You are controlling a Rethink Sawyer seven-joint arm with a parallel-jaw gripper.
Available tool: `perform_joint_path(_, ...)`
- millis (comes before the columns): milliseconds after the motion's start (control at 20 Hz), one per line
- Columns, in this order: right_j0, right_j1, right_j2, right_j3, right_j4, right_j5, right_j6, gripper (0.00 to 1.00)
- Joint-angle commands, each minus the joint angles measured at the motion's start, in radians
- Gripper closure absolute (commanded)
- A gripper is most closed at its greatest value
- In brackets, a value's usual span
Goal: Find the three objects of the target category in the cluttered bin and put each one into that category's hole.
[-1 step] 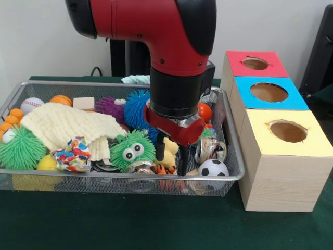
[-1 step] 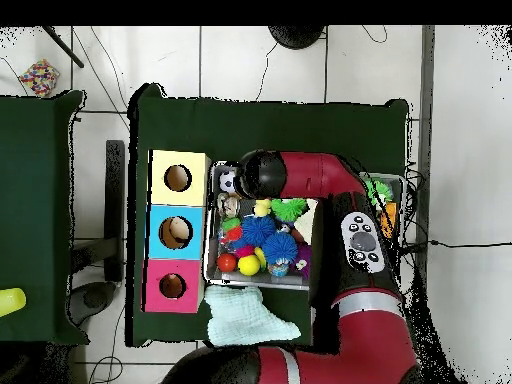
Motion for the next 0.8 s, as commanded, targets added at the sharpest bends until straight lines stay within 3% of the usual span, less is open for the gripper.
perform_joint_path(50, -0.036, 0.068, 0.094, 0.112, -0.015, -0.064, -0.084, 0.00)
perform_joint_path(250, -0.055, 0.069, 0.119, 0.128, -0.009, -0.025, -0.133, 0.00)
perform_joint_path(500, -0.065, 0.069, 0.111, 0.116, -0.061, -0.051, -0.161, 0.00)
perform_joint_path(800, -0.066, -0.037, 0.067, 0.155, -0.081, 0.034, -0.196, 0.00)
